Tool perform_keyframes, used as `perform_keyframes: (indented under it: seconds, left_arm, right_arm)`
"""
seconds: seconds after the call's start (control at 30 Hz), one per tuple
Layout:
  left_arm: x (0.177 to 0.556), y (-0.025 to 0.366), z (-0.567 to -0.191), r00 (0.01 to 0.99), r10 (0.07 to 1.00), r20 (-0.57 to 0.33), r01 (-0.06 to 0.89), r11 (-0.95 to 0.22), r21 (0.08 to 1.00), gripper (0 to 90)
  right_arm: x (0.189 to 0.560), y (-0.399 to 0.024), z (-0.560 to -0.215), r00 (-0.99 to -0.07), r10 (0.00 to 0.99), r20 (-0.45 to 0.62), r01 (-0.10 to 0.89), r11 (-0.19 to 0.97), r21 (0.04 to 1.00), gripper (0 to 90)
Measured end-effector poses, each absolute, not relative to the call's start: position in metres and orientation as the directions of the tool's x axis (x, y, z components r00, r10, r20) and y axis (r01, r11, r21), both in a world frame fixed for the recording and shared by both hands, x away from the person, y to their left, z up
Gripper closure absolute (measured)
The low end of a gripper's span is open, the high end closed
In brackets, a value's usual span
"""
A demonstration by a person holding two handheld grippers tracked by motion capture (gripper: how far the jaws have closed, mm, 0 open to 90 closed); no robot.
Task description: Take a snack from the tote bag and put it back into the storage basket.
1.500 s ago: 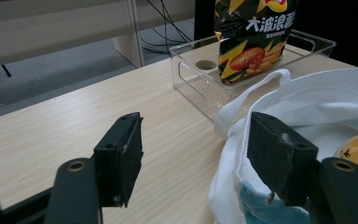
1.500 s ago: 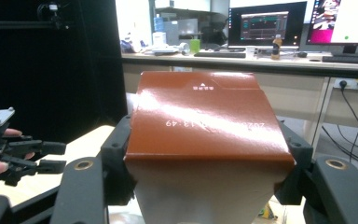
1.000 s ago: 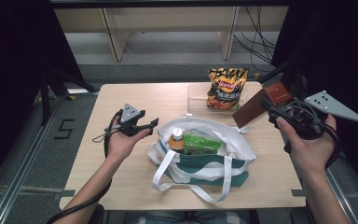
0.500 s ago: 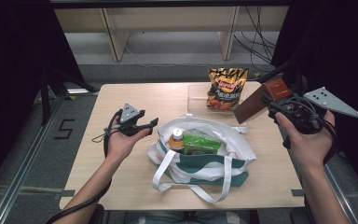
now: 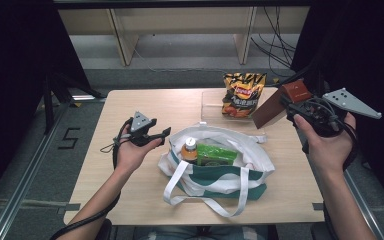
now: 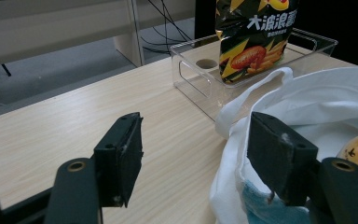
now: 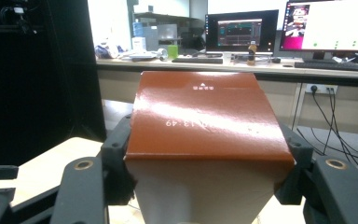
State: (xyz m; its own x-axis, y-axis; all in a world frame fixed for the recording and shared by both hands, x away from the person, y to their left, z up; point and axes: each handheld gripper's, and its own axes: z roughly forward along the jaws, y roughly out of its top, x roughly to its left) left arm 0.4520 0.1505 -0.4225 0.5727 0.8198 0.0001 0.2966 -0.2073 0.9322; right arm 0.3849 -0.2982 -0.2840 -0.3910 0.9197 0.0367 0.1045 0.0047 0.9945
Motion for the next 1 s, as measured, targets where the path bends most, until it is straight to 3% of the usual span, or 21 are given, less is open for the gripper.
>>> perform_keyframes:
  seconds: [1.0]
  left_arm:
    - [0.452, 0.154, -0.420, 0.564, 0.826, 0.003, 0.292, -0.204, 0.934, 35.3]
  right_arm:
    - [0.412, -0.299, -0.287, -0.350, 0.936, 0.050, 0.123, -0.007, 0.992, 39.0]
